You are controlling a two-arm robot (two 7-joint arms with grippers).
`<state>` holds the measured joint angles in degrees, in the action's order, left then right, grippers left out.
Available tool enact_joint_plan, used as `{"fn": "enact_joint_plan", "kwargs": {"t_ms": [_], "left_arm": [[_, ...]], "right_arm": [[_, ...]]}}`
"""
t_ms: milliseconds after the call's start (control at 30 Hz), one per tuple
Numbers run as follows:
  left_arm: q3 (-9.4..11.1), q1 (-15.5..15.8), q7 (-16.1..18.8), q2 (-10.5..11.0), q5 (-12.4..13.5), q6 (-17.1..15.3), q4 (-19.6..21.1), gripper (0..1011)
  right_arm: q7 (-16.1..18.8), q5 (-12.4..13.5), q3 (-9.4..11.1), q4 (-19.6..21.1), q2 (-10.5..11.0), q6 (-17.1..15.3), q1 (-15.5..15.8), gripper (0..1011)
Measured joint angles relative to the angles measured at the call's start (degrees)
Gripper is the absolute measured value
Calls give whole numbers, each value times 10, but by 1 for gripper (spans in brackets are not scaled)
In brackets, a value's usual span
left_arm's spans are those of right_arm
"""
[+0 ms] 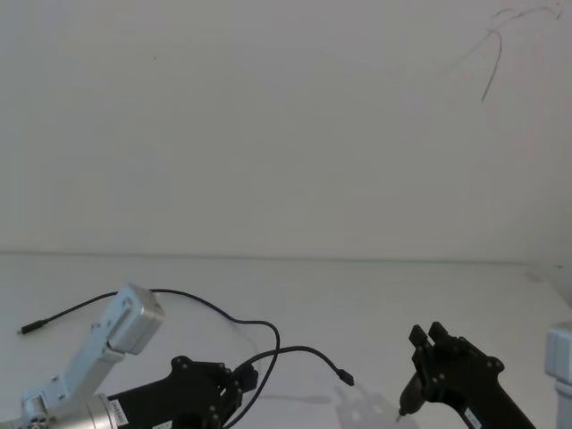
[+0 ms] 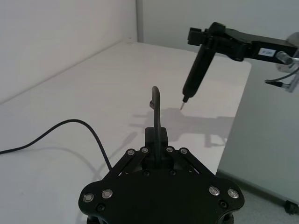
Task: Pick up the data cable with the one hand.
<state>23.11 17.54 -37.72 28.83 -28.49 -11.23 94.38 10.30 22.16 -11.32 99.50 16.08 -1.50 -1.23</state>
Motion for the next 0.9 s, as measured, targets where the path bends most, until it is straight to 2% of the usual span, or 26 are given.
{"fn": "enact_joint_plan", "kwargs": {"t_ms": [533,900], "left_arm": [[6,2,-5,1,-3,3,0,35],[7,2,-6,2,-4,4,0,35]], "right_arm": [[19,-17,-8,-71,-22,36,-52,251],[38,2,-9,-94,-37,32,-79,251]]}}
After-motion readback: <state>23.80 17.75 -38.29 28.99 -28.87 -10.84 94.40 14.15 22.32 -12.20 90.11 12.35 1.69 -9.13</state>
